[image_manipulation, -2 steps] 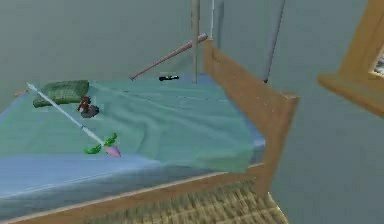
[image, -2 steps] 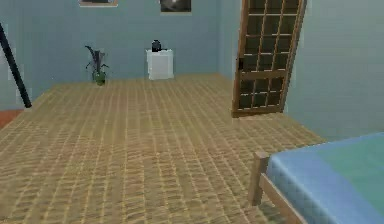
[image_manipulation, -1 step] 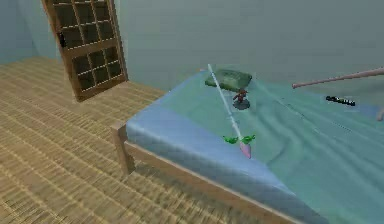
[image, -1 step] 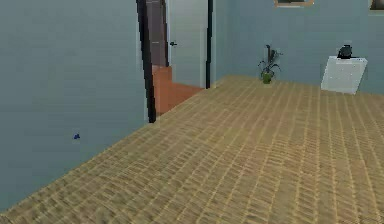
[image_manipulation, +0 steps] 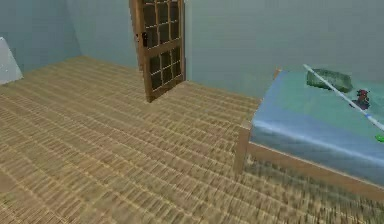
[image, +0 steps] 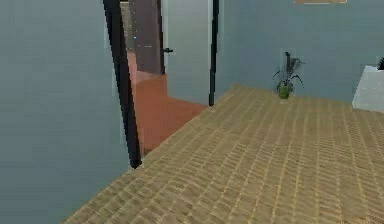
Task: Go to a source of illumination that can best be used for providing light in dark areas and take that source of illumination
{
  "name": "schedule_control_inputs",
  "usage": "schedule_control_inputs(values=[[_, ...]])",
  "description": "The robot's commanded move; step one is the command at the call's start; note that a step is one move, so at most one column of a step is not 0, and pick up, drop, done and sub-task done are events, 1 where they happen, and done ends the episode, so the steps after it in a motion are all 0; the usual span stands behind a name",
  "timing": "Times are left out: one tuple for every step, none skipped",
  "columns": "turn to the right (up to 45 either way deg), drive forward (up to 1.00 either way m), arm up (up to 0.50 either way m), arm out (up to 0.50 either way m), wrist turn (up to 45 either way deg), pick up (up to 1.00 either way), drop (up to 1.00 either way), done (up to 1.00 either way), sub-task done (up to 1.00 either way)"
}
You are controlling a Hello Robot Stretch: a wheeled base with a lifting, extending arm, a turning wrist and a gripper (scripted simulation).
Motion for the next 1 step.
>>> schedule_control_inputs(values=[[0.0,1.0,0.0,0.0,0.0,0.0,0.0,0.0,0.0]])
